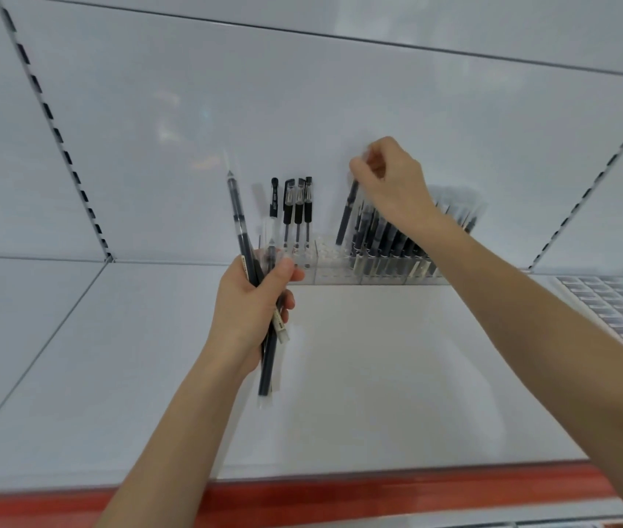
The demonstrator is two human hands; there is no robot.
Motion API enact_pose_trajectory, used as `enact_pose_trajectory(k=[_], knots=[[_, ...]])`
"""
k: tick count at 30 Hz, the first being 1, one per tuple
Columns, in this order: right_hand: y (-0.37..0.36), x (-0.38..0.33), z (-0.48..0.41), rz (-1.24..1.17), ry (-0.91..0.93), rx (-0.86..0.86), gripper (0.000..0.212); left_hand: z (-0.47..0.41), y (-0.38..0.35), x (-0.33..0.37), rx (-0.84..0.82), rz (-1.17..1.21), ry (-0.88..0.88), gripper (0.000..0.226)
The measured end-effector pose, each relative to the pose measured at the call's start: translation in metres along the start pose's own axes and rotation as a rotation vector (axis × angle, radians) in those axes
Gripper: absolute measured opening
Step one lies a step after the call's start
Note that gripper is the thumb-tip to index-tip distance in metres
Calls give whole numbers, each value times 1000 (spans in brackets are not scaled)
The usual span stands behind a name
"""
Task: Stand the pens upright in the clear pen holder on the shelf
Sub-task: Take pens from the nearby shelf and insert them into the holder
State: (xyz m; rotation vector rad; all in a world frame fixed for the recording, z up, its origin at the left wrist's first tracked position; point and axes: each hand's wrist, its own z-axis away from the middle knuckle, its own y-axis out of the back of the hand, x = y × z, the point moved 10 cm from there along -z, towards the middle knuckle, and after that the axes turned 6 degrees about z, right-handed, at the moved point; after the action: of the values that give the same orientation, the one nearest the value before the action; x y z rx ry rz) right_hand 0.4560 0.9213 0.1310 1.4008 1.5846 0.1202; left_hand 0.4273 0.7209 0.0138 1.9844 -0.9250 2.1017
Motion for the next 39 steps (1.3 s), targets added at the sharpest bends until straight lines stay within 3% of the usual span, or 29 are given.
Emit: enact_pose_trajectory(k=[2, 6, 20, 27, 31, 33, 36, 39], knots=[[7, 1, -1, 4, 11, 39, 11, 0, 2, 0, 2, 2, 6, 7], [18, -2, 4, 54, 54, 76, 27, 0, 3, -2, -5, -2, 25, 7], [33, 3, 12, 89, 74, 116, 19, 3, -4, -4, -36, -30, 28, 7], [22, 11, 10, 98, 108, 0, 14, 4, -17, -2, 29, -10, 2, 7], [3, 18, 12, 332, 197, -151, 16, 4, -29, -6, 73, 72, 28, 8], [5, 9, 16, 401, 301, -122, 19, 4, -35, -7, 85, 121, 32, 9], [32, -9, 31, 212, 324, -19, 16, 5, -45, -8, 76, 241, 51, 6], [25, -2, 59, -119, 141, -286, 9, 6, -58, -6, 66, 378, 45, 7]])
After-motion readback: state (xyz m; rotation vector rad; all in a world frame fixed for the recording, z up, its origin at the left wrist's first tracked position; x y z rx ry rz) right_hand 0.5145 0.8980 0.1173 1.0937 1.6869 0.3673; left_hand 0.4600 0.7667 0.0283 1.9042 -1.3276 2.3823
